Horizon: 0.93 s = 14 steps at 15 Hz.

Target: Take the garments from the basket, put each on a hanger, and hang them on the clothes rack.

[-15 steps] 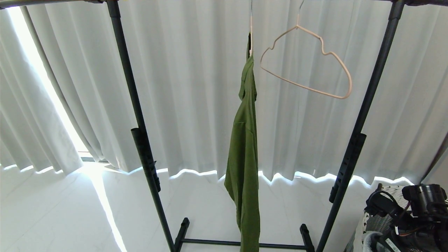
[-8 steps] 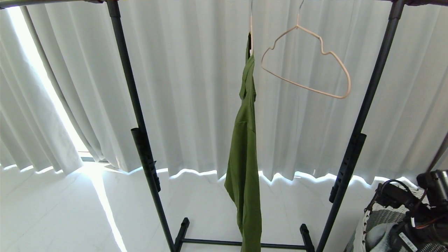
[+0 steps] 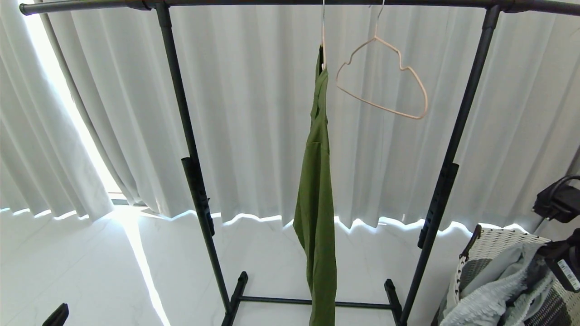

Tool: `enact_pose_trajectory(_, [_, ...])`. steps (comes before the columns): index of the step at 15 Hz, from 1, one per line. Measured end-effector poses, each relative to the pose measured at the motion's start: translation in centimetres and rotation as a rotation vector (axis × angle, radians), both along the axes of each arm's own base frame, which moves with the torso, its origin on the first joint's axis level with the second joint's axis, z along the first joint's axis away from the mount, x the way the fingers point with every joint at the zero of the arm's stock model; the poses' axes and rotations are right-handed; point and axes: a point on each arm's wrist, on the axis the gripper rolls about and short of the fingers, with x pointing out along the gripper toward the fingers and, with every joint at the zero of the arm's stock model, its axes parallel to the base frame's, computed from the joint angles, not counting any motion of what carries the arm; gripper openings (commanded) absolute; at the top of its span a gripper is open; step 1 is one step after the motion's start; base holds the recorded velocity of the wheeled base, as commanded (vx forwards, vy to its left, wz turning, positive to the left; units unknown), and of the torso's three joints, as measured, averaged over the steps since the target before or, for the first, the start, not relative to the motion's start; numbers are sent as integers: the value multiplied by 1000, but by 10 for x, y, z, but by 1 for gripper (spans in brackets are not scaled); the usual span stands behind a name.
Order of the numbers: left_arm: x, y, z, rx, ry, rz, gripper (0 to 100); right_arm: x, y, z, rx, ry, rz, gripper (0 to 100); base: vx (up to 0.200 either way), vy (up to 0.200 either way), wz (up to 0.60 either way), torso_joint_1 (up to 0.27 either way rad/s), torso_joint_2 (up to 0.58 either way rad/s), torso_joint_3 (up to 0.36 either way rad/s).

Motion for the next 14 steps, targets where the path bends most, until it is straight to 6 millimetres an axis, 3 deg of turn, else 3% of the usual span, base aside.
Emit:
enact_pose_trajectory(3, [9, -2, 19, -4, -9, -7, 100, -11, 6, 19, 13, -92, 46, 0, -200, 0, 0, 2, 1, 4])
enact_pose_trajectory(6, [20, -6, 34, -12, -3, -57, 100, -13, 16, 36, 78, -161, 77, 0, 0, 0, 0, 0, 0, 0])
enact_pose_trajectory(9, [32, -17, 46, -38, 21, -227, 100, -13, 32, 53, 161, -210, 131, 0, 0, 0, 0, 0, 0, 0])
enact_pose_trajectory(12, [56, -39, 70, -150, 51, -386, 100, -12, 50, 76, 270, -261, 224, 0, 0, 0, 0, 0, 0, 0])
enact_pose_trajectory(14, [76, -66, 85, -252, 80, -495, 100, -11, 60, 91, 329, -290, 286, 0, 0, 0, 0, 0, 0, 0])
